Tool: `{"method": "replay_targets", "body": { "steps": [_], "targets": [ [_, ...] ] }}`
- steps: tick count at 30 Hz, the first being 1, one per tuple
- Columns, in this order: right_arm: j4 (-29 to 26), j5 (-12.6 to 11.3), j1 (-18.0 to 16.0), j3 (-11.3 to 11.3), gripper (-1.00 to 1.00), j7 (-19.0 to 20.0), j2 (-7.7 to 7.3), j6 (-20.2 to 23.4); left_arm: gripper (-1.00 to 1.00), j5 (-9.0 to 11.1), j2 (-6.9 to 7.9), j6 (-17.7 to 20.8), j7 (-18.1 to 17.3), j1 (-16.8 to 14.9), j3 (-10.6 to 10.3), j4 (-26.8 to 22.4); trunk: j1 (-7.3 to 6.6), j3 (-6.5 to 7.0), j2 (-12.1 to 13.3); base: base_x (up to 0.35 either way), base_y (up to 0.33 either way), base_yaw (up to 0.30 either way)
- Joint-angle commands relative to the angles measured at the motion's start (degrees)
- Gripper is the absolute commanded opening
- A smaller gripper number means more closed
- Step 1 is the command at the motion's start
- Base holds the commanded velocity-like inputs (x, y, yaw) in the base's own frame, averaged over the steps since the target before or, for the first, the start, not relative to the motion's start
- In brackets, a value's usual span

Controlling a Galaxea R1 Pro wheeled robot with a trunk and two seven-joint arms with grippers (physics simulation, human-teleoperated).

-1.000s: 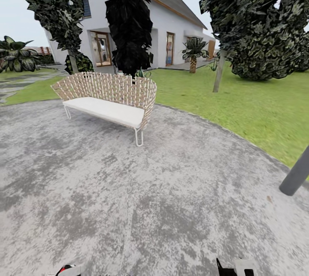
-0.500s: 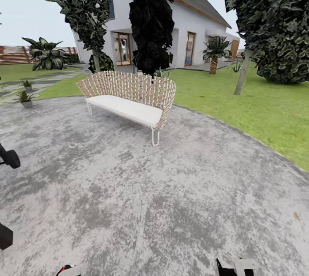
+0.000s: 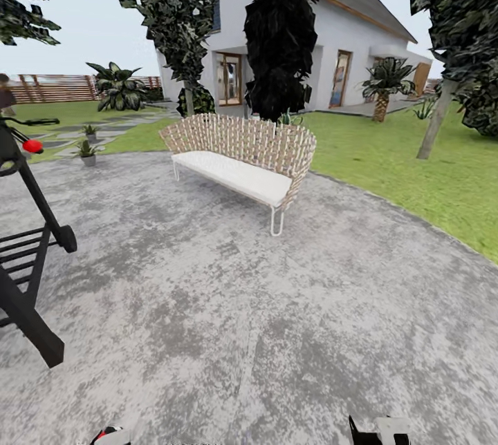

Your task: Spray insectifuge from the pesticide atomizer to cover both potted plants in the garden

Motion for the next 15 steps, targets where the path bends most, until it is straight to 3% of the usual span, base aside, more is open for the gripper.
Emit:
{"method": "replay_targets", "body": {
  "steps": [1, 6, 15],
  "targets": [
    [0.02, 0.04, -0.01, 0.01, 1.00, -0.04, -0.01, -0.17, -1.00, -0.34, 0.00, -0.17, 0.40, -0.05, -0.02, 0.07, -0.01, -0.05, -0.02, 0.000, 0.000, 0.279],
    [0.01, 0.04, -0.01, 0.01, 1.00, -0.02, -0.01, -0.17, -1.00, -0.33, -0.01, -0.17, 0.38, -0.05, -0.02, 0.07, -0.01, -0.05, -0.02, 0.050, -0.014, 0.279],
    [0.01, 0.04, -0.01, 0.01, 1.00, -0.01, -0.01, -0.17, -1.00, -0.34, -0.01, -0.17, 0.38, -0.05, -0.02, 0.07, -0.01, -0.05, -0.02, 0.236, -0.147, 0.279]
  ]
}}
